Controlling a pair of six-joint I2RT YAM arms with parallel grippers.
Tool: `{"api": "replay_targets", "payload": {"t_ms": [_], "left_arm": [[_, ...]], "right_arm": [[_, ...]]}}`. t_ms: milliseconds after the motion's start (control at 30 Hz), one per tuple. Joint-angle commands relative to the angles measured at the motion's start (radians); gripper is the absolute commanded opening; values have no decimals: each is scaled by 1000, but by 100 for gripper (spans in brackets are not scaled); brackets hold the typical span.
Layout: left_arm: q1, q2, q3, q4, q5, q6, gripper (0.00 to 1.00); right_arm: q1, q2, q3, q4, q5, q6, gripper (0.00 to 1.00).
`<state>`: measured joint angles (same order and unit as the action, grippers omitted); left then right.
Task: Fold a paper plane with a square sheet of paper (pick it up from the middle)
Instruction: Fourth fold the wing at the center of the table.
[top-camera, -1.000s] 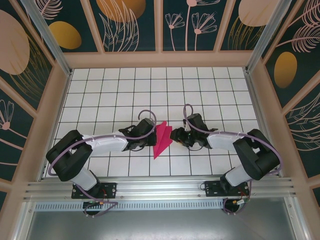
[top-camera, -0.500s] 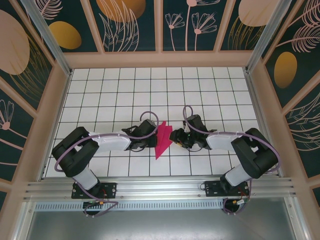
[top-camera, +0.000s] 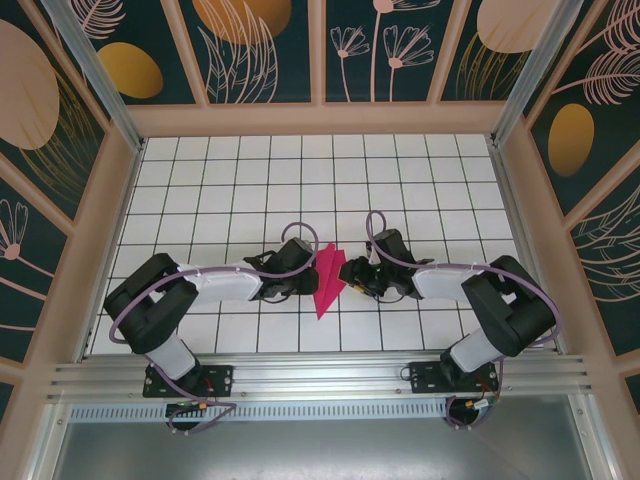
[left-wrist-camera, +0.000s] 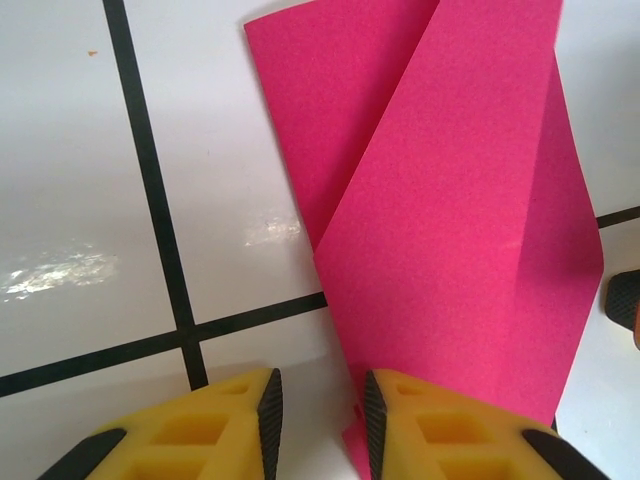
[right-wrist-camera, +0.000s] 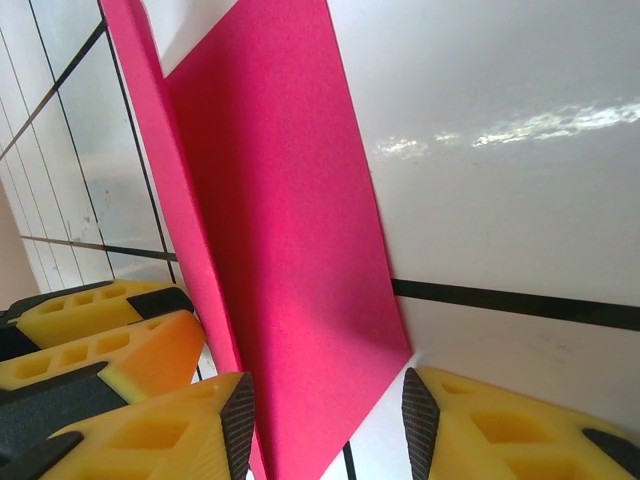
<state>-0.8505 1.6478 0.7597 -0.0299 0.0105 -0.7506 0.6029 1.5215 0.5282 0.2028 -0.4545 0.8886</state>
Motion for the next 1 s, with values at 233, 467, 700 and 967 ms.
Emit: {"api": "replay_targets", "payload": {"t_ms": [233, 467, 700, 967], "left_arm": [[1, -43, -7, 35, 9, 17, 37], [1, -17, -15, 56, 28, 17, 39], [1, 28, -7, 53, 42, 27, 38], [1, 56, 1, 58, 69, 41, 36]], "right_arm": [[4, 9, 26, 58, 29, 16, 51], [-7, 29, 34, 49, 45, 11, 57], [-4, 48, 39, 89, 24, 37, 57], [-2, 45, 35, 126, 0, 61, 56]]}}
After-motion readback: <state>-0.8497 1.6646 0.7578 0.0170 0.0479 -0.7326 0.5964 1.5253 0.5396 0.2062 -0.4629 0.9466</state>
